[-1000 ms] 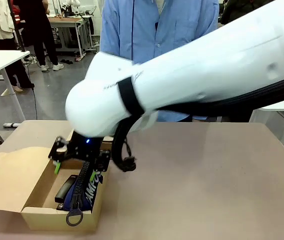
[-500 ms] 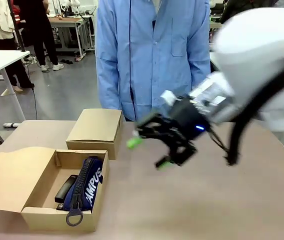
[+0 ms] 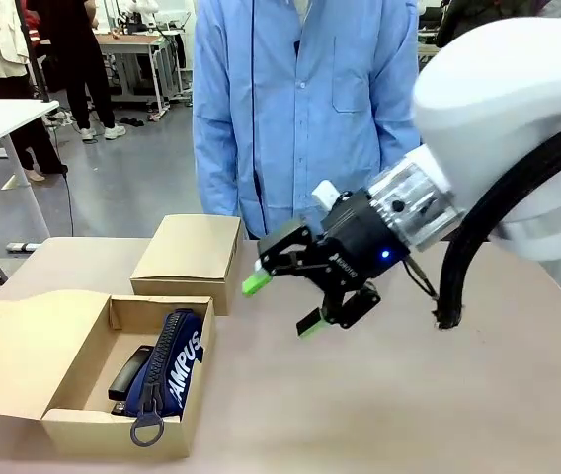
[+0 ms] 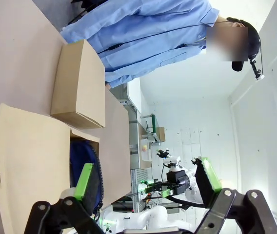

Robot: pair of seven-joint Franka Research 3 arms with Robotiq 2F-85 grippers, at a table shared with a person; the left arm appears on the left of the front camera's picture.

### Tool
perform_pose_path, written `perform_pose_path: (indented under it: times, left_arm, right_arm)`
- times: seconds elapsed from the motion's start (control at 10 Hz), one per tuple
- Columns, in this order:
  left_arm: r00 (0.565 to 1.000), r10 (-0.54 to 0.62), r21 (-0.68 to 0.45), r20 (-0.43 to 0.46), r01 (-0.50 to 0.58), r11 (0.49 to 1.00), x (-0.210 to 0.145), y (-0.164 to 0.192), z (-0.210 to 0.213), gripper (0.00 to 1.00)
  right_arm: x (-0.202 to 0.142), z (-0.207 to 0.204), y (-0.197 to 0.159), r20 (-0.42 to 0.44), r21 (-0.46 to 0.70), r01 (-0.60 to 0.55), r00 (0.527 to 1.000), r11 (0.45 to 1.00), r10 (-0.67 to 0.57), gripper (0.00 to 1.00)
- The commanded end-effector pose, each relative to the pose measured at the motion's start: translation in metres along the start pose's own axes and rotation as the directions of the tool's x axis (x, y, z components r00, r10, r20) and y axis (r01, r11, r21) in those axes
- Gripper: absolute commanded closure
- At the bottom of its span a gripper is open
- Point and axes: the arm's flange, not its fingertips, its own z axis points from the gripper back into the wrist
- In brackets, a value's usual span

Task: Place items inside the box.
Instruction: Pick up a Pencil pouch or Stapler and place it inside the Mailer Box closest to the robot.

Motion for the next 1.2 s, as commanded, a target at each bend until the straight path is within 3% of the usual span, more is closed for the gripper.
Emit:
perform_pose_path:
  times: [0.0,0.2,0.4,0.5,0.7,0.8,0.9,1.0,1.1]
  left_arm:
    - [1.000,-0.016,-0.026,0.012,0.016,1.000,0.000,-0.001,-0.001,0.00]
    - [1.000,-0.016,-0.026,0.012,0.016,1.000,0.000,-0.001,-0.001,0.00]
    - [1.000,-0.016,-0.026,0.012,0.016,1.000,0.000,-0.001,-0.001,0.00]
    - [1.000,-0.016,-0.026,0.012,0.016,1.000,0.000,-0.001,-0.001,0.00]
    - [1.000,-0.016,-0.026,0.012,0.016,1.000,0.000,-0.001,-0.001,0.00]
    - [1.000,-0.016,-0.026,0.012,0.016,1.000,0.000,-0.001,-0.001,0.00]
    - [1.000,-0.016,-0.026,0.012,0.016,1.000,0.000,-0.001,-0.001,0.00]
    - [1.000,-0.016,-0.026,0.012,0.016,1.000,0.000,-0.001,-0.001,0.00]
    - [1.000,-0.016,-0.026,0.012,0.016,1.000,0.000,-0.001,-0.001,0.00]
  right_arm:
    - [0.015,0.074,-0.032,0.034,0.152,0.007,0.999,0.988,-0.012,0.00]
    - [0.034,0.190,-0.099,0.016,0.369,0.092,0.994,0.925,-0.105,0.00]
    - [0.018,0.262,-0.184,-0.119,0.531,0.156,0.987,0.833,-0.108,0.00]
    - [-0.006,0.277,-0.223,-0.117,0.550,0.095,0.992,0.830,-0.036,0.00]
    - [-0.053,0.267,-0.288,0.018,0.539,0.073,0.995,0.839,-0.098,0.00]
    - [-0.053,0.248,-0.301,0.052,0.521,0.124,0.983,0.845,-0.176,0.00]
    - [-0.025,0.218,-0.295,0.121,0.466,0.242,0.935,0.851,-0.332,0.00]
    - [-0.060,0.274,-0.298,-0.009,0.563,0.116,0.991,0.818,-0.134,0.00]
    - [-0.060,0.274,-0.298,-0.009,0.563,0.116,0.991,0.818,-0.134,0.00]
